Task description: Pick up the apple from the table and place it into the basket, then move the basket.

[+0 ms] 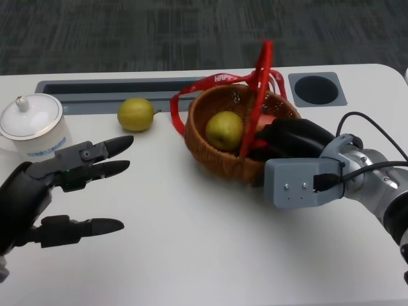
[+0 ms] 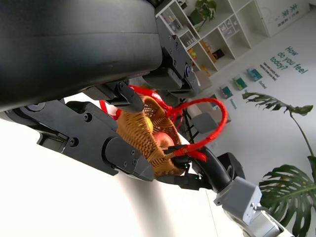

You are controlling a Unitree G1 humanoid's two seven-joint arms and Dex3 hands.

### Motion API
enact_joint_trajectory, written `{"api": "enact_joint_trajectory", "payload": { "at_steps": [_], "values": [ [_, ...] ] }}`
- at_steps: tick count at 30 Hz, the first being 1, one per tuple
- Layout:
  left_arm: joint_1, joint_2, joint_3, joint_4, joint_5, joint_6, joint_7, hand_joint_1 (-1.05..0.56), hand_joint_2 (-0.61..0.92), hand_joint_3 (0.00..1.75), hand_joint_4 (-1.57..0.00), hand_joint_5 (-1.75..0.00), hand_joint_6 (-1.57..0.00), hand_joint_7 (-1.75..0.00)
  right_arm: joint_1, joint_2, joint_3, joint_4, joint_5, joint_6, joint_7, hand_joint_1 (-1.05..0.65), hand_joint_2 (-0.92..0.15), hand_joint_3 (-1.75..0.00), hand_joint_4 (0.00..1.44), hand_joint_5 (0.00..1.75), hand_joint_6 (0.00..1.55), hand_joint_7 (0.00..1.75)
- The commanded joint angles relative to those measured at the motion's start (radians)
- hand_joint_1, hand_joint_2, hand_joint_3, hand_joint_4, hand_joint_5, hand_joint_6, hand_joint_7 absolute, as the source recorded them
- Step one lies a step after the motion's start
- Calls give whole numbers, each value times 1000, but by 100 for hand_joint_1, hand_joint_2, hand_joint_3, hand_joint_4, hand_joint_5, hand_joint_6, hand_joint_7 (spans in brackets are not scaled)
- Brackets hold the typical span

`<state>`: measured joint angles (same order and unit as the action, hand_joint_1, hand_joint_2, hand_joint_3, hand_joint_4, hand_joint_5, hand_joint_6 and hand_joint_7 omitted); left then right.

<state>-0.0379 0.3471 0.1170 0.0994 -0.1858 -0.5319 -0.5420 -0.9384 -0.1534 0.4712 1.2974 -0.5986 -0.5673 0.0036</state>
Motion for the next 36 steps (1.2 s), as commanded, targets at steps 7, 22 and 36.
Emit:
{"api": "enact_joint_trajectory", "payload": {
  "at_steps": [7, 22, 36],
  "values": [
    [34, 4, 18, -44, -24, -21, 11, -23, 78, 0, -67, -1, -52, -1, -44, -57, -25, 68, -6, 174, -17, -23, -88, 0, 113, 0, 104, 0],
    [158, 11, 42, -177, -61, -7, 3, -23, 77, 0, -67, 0, -53, 0, -71, -125, -148, 93, 33, 400, -74, -20, -84, 0, 111, 1, 106, 1],
    [167, 19, 43, -187, -64, -20, -4, -21, 76, 0, -67, 0, -54, 0, -71, -143, -180, 91, 33, 411, -87, -35, -79, 0, 99, 0, 91, 0]
  ]
}}
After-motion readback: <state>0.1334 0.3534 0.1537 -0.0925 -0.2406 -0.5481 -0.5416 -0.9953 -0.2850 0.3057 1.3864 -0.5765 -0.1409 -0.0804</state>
